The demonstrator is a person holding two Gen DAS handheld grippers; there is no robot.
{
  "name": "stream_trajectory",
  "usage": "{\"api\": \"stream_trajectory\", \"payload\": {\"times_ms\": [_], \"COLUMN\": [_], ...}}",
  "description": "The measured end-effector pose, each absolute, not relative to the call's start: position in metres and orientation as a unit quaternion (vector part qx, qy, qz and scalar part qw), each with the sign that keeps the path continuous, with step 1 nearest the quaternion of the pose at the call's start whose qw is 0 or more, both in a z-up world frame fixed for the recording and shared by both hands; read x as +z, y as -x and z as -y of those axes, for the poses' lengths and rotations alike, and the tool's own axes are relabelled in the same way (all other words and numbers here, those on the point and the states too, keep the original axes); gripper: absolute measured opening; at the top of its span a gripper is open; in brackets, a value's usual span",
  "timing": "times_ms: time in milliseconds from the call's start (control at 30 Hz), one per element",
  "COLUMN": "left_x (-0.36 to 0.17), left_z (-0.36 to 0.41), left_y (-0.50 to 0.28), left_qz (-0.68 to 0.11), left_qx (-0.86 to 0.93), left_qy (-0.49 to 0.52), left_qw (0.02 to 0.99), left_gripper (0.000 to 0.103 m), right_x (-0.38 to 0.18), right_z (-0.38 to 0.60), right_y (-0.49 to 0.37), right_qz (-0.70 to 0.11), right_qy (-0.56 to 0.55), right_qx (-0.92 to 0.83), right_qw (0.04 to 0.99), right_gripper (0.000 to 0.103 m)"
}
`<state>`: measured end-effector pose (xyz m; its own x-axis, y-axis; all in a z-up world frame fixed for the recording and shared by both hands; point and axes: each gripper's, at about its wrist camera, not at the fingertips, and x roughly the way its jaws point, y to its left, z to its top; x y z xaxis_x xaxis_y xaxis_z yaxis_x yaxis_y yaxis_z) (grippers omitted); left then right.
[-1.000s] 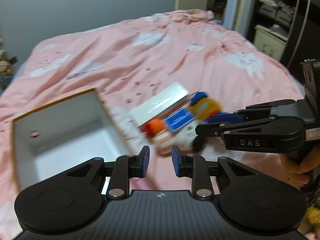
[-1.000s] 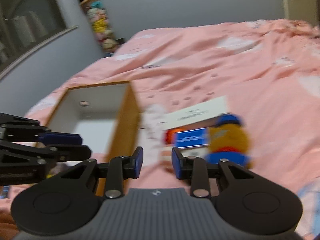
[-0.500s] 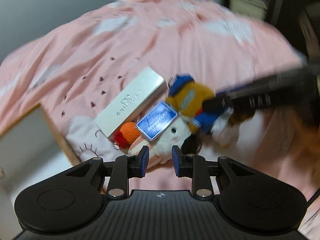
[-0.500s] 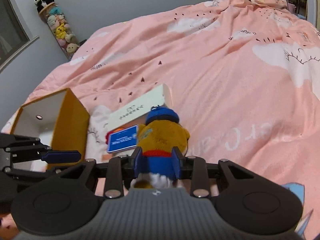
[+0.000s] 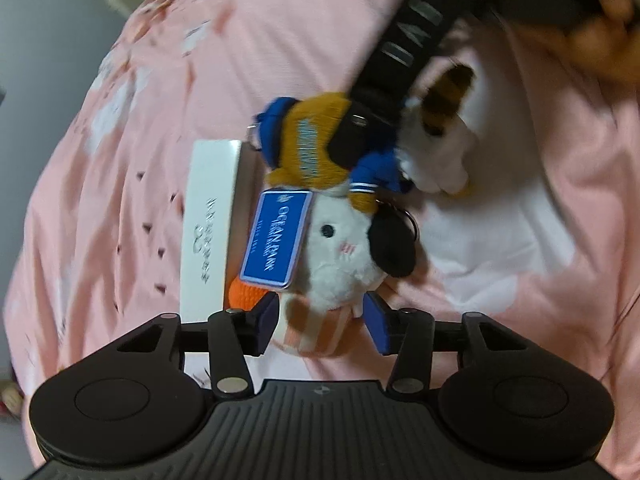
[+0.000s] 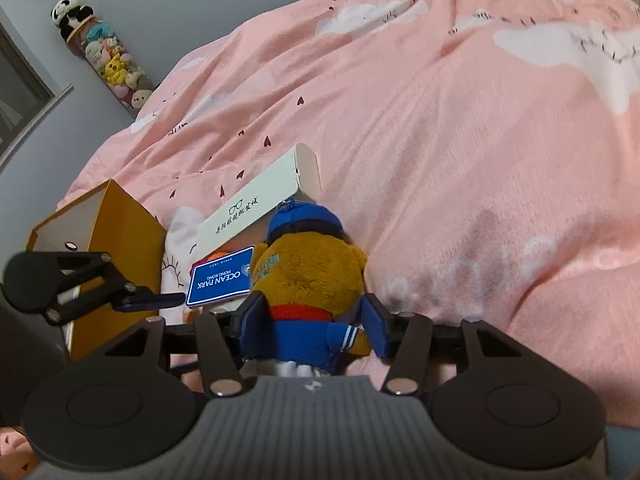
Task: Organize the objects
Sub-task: 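Grasp the white dog plush with the left tool while the right tool grasps the bear plush, then carry the dog plush with the left tool while the right tool carries the bear plush into the box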
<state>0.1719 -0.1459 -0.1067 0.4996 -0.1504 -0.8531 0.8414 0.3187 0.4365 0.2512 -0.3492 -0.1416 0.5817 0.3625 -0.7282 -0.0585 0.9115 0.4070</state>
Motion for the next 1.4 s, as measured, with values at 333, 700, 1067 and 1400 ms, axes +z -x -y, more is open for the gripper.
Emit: {"api": "stream_trajectory", "payload": {"times_ms": [333, 700, 1067, 1400], "left_x": [-0.144, -0.155, -0.096, -0.019], "left_z": [0.163, 0.174, 0.127, 0.055], "left_y": [-0.159, -0.163, -0.164, -0.161], "left_qz": [-0.343, -0.353, -0.417, -0.440], "left_qx": [-0.319, -0.249, -0.257, -0.261], "left_qy": [-0.547, -0.531, -0.317, -0.026], "left_qw": [0.694, 0.729, 0.812, 0.859], "left_gripper": [0.072, 0.069, 0.064, 0.064], "right_x": [-0.158, -0.161, -0.124, -0.075], "right_z": [0.362, 0.356, 0.360, 0.349], "right_y": [-0.263, -0.264, -0.234, -0.203], "right_qz": [-0.451, -0.441, -0.406, -0.363], "right_qy": [-0.221, -0.211, -0.216, -0.192], "right_qx": [0.137, 0.150, 0.150, 0.138], "right_qw": [0.854, 0.859, 0.875, 0.901], "right_gripper": [0.060, 0.057, 0.054, 0.054]}}
